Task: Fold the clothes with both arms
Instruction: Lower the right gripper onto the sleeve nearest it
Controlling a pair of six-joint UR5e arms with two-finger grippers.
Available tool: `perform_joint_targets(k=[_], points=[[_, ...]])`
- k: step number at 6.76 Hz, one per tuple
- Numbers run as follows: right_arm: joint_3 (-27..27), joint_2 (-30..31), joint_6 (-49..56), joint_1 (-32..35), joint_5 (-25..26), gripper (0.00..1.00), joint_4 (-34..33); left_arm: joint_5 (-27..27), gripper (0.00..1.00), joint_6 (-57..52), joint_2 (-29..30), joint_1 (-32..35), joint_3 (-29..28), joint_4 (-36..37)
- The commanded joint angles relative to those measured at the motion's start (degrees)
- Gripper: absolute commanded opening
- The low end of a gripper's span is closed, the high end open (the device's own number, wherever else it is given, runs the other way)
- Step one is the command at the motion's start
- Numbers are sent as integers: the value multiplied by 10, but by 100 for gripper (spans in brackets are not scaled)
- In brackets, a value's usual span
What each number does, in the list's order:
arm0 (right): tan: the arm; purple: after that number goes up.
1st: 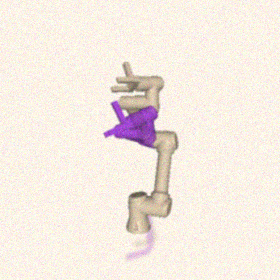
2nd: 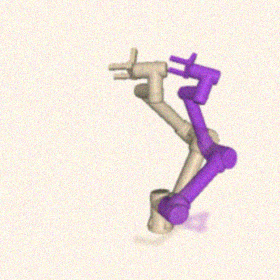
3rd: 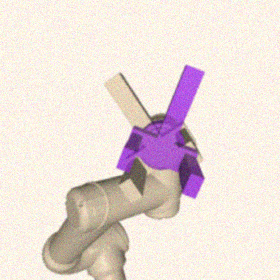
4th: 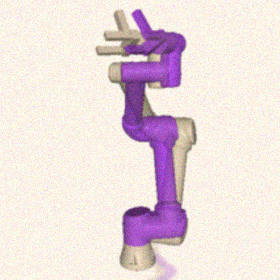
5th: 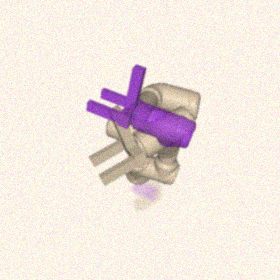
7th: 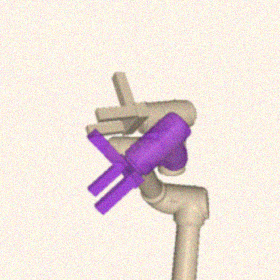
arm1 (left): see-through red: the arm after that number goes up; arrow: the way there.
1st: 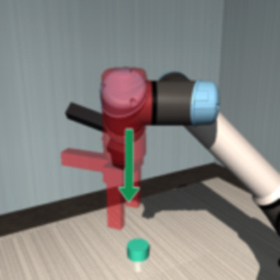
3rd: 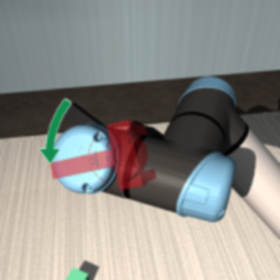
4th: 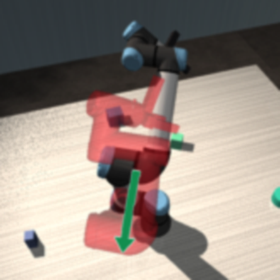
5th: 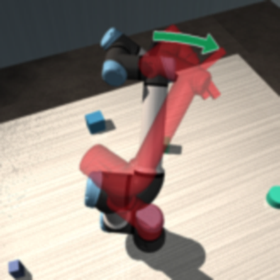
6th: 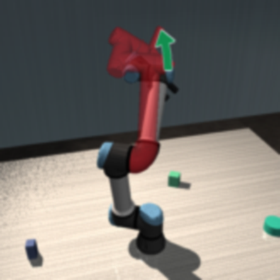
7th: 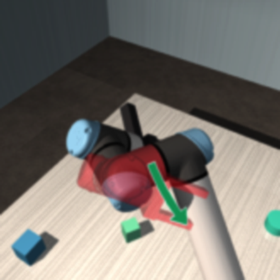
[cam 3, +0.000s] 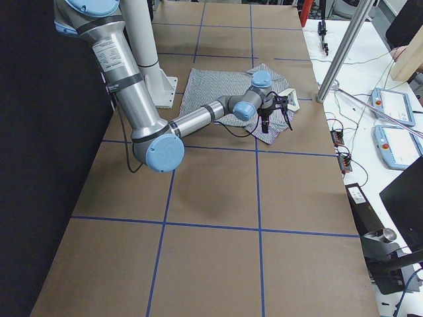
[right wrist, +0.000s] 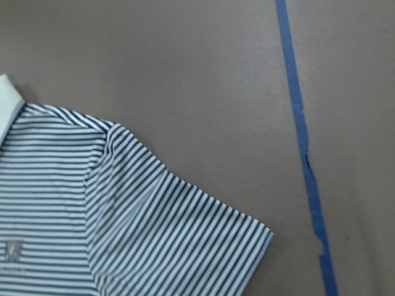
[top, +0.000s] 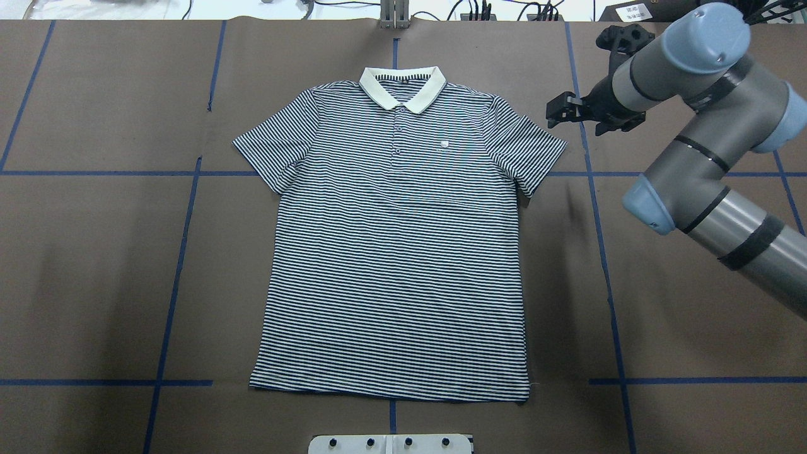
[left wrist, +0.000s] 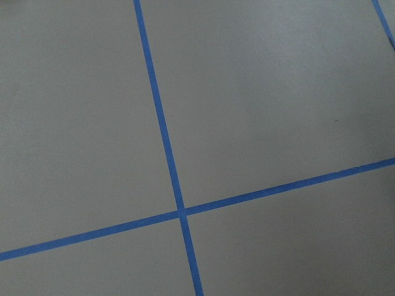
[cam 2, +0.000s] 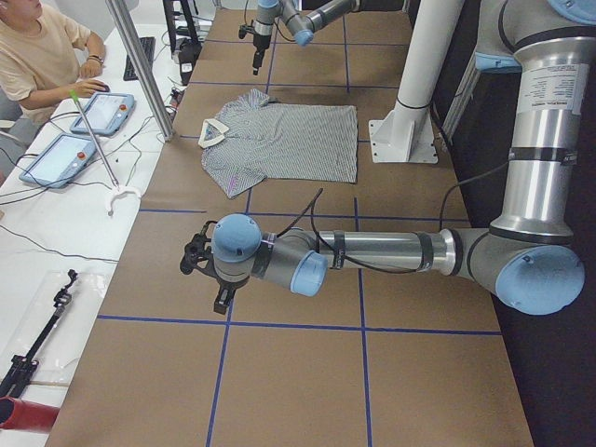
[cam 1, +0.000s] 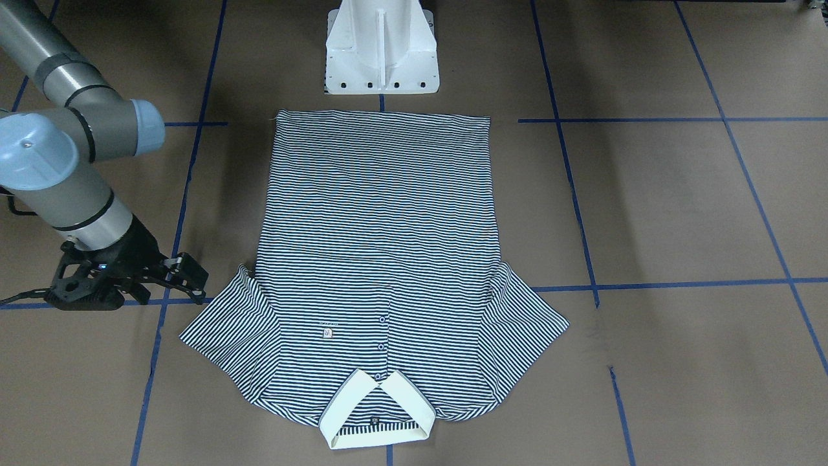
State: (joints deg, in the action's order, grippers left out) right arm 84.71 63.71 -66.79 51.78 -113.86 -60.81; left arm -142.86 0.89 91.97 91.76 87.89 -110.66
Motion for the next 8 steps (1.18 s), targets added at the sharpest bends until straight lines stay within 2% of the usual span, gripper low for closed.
perform_joint_targets(k=[1, 2, 3, 5, 7, 8], points=[[-92, -15, -98, -21, 41, 95, 94, -1, 100, 30, 0, -2, 1, -23], [-92, -6, -97, -17, 43, 94, 92, -3, 100, 50, 0, -3, 1, -31], [-96, 6, -97, -22, 45, 87, 91, -13, 100, 62, 0, -8, 1, -34], [-109, -2, -98, -26, 54, 67, 90, -13, 100, 62, 0, -11, 0, -34], [-118, -5, -99, -29, 75, 65, 91, -13, 100, 62, 0, -12, 0, -34], [-119, -9, -104, -29, 75, 28, 93, -13, 100, 62, 0, -13, -1, -34]])
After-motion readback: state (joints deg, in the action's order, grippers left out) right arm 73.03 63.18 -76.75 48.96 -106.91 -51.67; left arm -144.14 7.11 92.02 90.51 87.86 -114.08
